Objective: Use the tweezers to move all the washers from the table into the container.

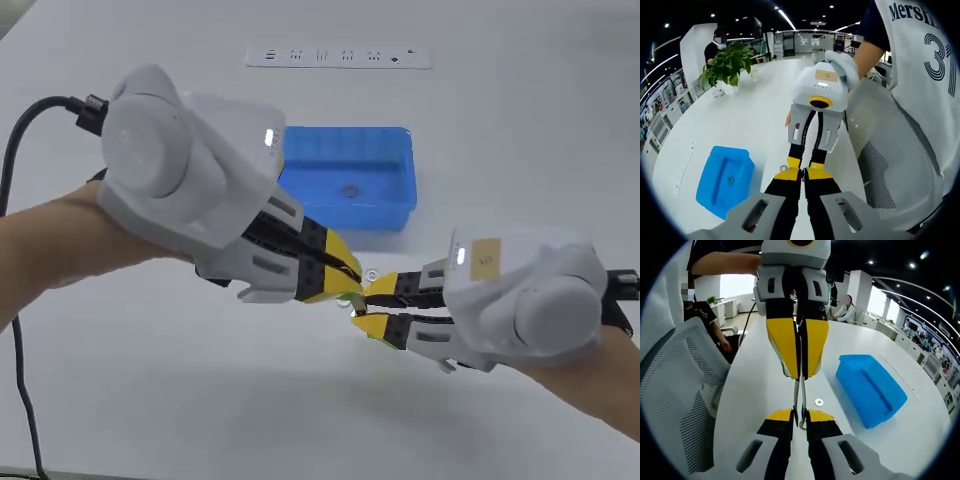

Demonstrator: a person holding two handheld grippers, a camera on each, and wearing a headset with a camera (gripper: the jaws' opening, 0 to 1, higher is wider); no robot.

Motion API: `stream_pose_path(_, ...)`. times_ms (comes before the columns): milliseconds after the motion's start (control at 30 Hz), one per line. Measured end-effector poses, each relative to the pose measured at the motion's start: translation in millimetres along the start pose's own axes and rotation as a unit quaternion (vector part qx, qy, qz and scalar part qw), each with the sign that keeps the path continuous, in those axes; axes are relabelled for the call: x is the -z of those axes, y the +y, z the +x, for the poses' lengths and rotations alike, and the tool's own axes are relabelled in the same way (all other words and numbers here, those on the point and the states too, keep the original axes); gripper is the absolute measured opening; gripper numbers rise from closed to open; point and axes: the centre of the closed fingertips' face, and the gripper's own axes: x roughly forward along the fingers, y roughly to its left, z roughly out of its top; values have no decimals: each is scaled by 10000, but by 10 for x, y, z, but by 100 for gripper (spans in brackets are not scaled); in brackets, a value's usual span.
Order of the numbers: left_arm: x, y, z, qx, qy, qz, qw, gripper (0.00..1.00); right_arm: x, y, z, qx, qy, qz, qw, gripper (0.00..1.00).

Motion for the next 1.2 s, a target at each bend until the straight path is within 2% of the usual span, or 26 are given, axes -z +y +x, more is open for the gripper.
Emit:
stream_pose_path(767, 101, 54, 90, 81, 93, -95, 9999, 6, 100, -21, 115, -123, 49, 129, 9998, 11)
stream_pose_path(1200, 82, 82, 119, 92, 27, -137, 9999, 6, 116, -26, 108, -163, 29, 149, 9998, 10)
